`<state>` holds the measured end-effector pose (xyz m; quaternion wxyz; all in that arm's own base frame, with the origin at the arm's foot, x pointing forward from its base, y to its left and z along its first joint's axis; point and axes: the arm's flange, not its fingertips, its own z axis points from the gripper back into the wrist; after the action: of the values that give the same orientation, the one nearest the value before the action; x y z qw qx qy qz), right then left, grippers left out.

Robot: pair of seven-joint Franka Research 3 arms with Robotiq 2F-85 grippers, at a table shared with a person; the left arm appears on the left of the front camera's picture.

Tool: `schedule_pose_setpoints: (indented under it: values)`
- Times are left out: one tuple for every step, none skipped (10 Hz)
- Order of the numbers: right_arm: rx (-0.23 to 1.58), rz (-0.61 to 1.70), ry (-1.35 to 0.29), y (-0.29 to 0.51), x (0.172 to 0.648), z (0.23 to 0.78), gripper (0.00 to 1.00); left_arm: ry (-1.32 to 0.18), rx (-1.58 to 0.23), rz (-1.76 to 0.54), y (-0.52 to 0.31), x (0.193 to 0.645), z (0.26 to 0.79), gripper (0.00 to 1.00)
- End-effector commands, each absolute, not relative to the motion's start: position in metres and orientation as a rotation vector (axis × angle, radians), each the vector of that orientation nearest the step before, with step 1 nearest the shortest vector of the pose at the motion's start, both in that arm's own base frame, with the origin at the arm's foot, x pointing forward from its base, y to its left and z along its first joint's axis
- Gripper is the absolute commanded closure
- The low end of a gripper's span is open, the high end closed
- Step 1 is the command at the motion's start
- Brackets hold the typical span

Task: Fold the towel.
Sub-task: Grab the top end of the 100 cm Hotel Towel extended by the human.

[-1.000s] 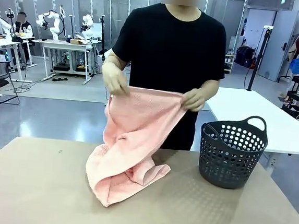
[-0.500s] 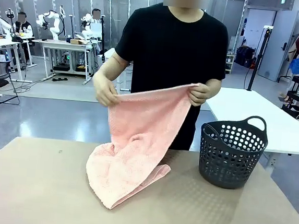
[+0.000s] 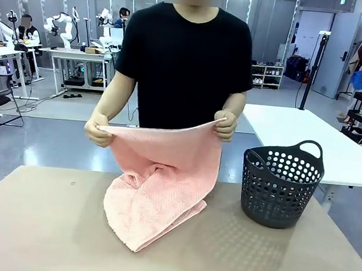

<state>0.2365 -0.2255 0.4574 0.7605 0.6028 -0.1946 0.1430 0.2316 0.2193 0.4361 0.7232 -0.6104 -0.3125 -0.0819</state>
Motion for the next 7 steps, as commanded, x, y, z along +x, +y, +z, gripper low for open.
schedule_pose_setpoints:
  values:
    - [1.309,0.309,-0.430,-0.2267,0.2365,0.4620,0.00,-0.687,-1.343,-0.185,0.2212,0.2330,0.4392,0.00]
    - [1.309,0.309,-0.430,-0.2267,0.2365,0.4620,0.00,-0.687,-1.343,-0.185,0.2212,0.2330,0.4392,0.00]
    - [1.309,0.309,-0.430,-0.2267,0.2365,0.4620,0.00,-0.687,-1.343,-0.185,0.2212,0.2330,0.4392,0.00]
    - [1.309,0.309,-0.430,-0.2267,0.2365,0.4620,0.00,-0.687,-1.343,-0.185,0.2212,0.2330,0.4392,0.00]
    - [1.309,0.309,-0.430,-0.2267,0.2365,0.4620,0.00,-0.687,-1.343,-0.185,0.2212,0.2330,0.4392,0.00]
    - [1.309,0.309,-0.430,-0.2267,0.2365,0.4620,0.00,-0.687,-1.343,-0.185,0.2212,0.2330,0.4392,0.00]
    - [1.309,0.309,-0.430,-0.2267,0.2365,0.4620,0.00,-0.687,-1.343,-0.185,0.2212,0.2330,0.4392,0.00]
